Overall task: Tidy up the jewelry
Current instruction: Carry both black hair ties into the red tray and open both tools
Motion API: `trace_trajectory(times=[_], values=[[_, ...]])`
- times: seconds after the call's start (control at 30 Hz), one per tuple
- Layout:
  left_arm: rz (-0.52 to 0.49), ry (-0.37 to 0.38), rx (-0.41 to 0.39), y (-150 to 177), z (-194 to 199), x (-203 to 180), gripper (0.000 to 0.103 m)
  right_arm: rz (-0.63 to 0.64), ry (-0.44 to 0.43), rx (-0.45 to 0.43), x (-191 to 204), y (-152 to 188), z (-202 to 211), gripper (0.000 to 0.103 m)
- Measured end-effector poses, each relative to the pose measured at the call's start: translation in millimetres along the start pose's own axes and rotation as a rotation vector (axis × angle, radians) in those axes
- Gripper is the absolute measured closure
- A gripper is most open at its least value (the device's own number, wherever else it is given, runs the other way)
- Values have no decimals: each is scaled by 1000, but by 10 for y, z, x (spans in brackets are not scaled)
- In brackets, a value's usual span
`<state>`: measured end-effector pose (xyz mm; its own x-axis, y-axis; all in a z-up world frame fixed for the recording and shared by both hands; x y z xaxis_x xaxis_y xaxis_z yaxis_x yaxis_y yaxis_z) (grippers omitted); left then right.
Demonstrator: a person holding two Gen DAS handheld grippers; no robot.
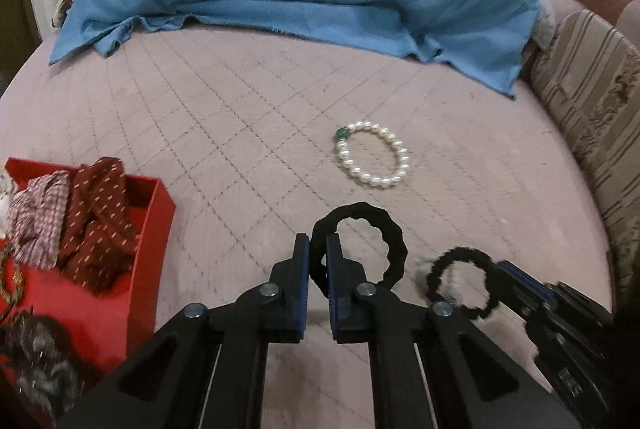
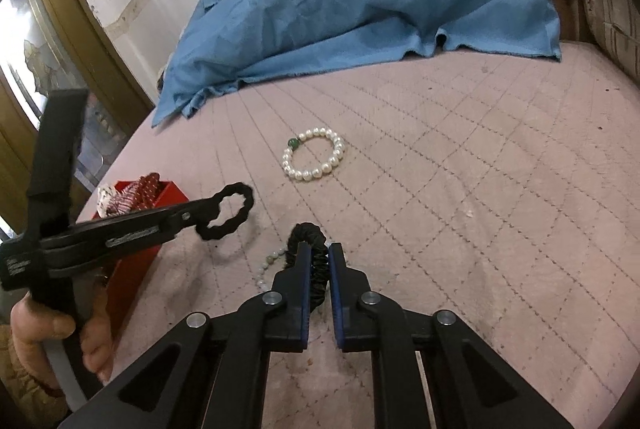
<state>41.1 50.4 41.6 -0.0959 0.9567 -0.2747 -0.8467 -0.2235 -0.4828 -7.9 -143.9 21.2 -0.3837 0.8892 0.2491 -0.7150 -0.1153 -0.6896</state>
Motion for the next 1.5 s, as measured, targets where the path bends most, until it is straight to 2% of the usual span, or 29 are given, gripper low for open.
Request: trace_trajectory(times=[0.17,0.3,0.53,0.7,0.97,1.2,1.5], values=[[3,39,-43,124,392,33,95,-24,-3,-24,25,-11,157,93],[50,52,-65,218,700,253,95,-26,-9,-36,144,-16,293,93],[171,11,-135,307,1208,949,95,20,-21,-43,498,-19,501,93],[254,-67,-186,390,1494,1527,95,80,-41,-45,836,-110,585,93],[340,-208,-214,518,1617,2183,95,217,-111,-15,1575,-189,538,93],[387,-244,-170,582,1480,2455,95,303,-195,38,2177,-182,350,93],[466,-259,-171,633,1421,2814,95,366,-272,131,2755,-148,-91,93]])
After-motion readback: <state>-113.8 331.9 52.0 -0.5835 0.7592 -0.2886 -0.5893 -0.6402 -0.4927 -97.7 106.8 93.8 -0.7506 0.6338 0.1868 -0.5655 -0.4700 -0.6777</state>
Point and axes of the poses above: each gripper's, at about its wrist camera, not at the fingertips, and z roughly against the way its jaws point, x to its left, y to its underside, the point moved 1 cm from there along -z, roughly the way its jaws point, and after that the axes turned 13 degrees about z, right-handed, at the moved point
